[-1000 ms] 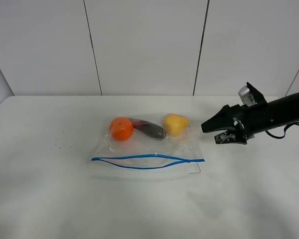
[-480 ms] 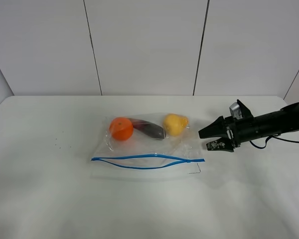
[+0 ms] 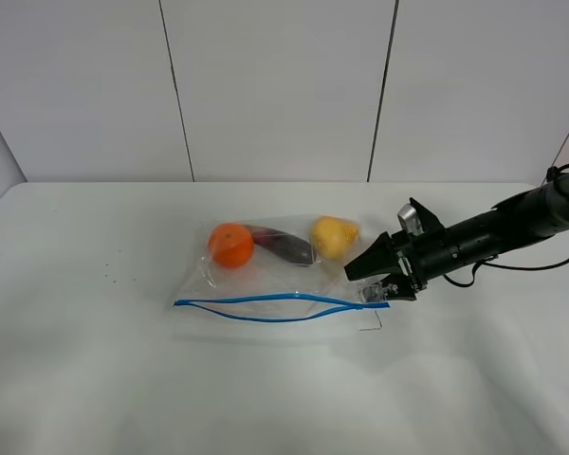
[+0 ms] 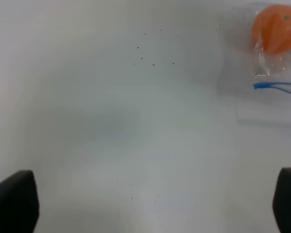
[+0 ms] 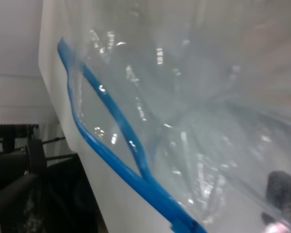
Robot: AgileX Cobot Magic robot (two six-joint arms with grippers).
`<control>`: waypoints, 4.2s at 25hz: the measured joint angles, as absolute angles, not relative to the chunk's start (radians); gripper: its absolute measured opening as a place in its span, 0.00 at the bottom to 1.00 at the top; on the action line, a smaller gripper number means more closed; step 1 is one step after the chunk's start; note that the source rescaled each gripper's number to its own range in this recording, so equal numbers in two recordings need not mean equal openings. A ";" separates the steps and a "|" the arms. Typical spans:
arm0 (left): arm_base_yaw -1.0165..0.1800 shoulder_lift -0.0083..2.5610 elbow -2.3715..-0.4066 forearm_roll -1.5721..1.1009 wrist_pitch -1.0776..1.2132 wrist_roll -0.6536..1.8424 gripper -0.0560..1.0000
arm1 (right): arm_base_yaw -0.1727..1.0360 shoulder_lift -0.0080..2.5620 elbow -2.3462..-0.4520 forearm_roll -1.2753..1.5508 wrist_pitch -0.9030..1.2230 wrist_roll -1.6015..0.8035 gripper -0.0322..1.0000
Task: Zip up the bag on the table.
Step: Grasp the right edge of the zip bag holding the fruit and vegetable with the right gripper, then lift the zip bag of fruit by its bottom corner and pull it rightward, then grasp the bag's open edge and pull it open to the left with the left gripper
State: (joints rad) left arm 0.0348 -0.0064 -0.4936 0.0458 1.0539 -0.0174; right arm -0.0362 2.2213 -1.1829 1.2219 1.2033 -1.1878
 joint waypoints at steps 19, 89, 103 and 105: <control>0.035 -0.006 -0.494 0.046 1.054 -0.017 1.00 | -0.029 2.221 -1.183 1.247 1.204 -1.162 0.63; 0.035 0.028 -0.523 0.017 1.037 0.019 1.00 | -0.029 1.970 -1.185 1.154 1.206 -0.967 0.03; -0.001 0.569 -0.717 0.042 0.746 0.325 0.99 | -0.029 1.970 -1.185 1.152 1.206 -0.948 0.03; -0.027 0.634 -0.756 0.064 0.727 0.334 0.98 | -0.029 1.970 -1.185 1.152 1.206 -0.948 0.03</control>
State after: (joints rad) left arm -0.0269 0.6340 -0.7559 0.0642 0.7273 0.3336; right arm -0.0287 1.9701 -1.1851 1.1520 1.2062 -0.9484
